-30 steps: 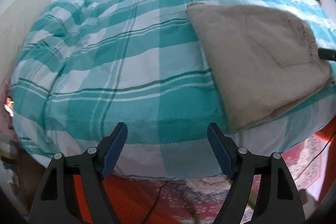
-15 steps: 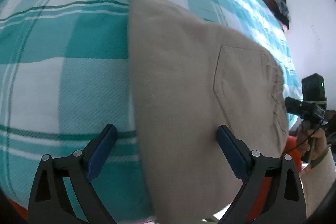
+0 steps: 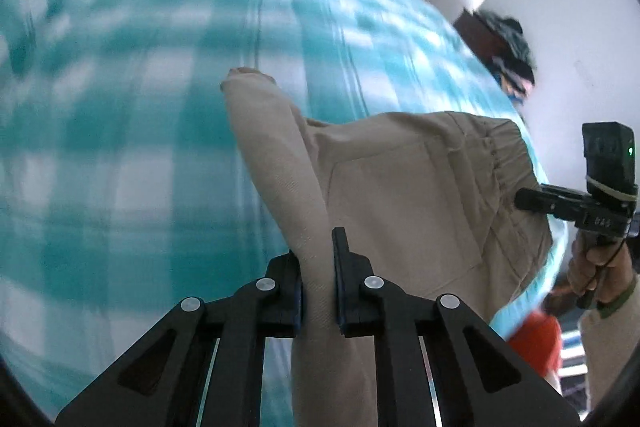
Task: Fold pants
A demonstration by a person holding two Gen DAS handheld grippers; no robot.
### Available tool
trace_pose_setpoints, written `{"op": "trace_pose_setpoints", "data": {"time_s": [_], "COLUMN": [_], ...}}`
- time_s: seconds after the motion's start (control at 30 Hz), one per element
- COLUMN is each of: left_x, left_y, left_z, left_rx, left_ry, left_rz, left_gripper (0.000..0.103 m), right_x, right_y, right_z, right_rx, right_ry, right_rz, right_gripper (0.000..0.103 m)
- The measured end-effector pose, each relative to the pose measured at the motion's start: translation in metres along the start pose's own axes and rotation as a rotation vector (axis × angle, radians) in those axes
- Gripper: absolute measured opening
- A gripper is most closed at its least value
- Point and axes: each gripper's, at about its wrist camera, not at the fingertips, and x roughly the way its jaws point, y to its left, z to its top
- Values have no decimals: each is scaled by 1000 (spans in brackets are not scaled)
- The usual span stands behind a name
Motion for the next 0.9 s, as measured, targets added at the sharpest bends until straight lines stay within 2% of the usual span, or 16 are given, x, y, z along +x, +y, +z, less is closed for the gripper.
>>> {"op": "trace_pose_setpoints", "data": {"time_s": [0.03,0.07,0.1,0.13,0.17,0.2,0.23,0.3,0.33,0.4,0.47,0.53,0.6,0.67,0.8,0.9], "left_x": [2,3,6,10,11,10,5,-3,-9,-16,-18,-18,-16,-11,-31,-47], "left_y": [-2,-2,-3,-4,-4,-5,-6,-8,-12,-17,-19,-22,-30,-39,-59,-71], "left_z": [20,31,41,52,55,57,54,41,27,4,-21,-46,-71,-85,-108,-112], "left_rx": [30,58,87,128,151,169,185,195,203,194,137,98,103,117,132,130], "left_ry": [-37,-63,-89,-129,-155,-182,-221,-269,-306,-332,-296,-233,-144,-92,-103,-128], "left_rz": [36,81,134,239,304,363,424,465,502,563,568,529,529,537,498,463], "left_gripper": [13,22,35,45,69,83,85,97,100,101,101,101,101,101,101,101], "right_x": [-1,-1,1,3,5,10,13,4,-2,-11,-20,-27,-29,-30,-32,-33], "right_y": [-2,-6,-9,-14,-22,-24,-28,-37,-37,-26,-16,-5,8,26,65,90], "right_z": [17,36,54,70,86,98,108,112,108,97,76,49,19,-12,-66,-85], "right_rx": [-5,-3,-7,-10,-6,4,25,51,39,-14,-42,-31,-5,9,15,-1], "right_ry": [-27,-57,-84,-107,-129,-137,-148,-196,-212,-222,-214,-212,-194,-183,-198,-213], "right_rz": [-8,-7,-10,-18,-41,-70,-121,-262,-314,-411,-486,-515,-520,-532,-586,-596], "right_gripper": [30,30,30,33,35,44,66,91,92,93,94,94,94,94,94,94]}}
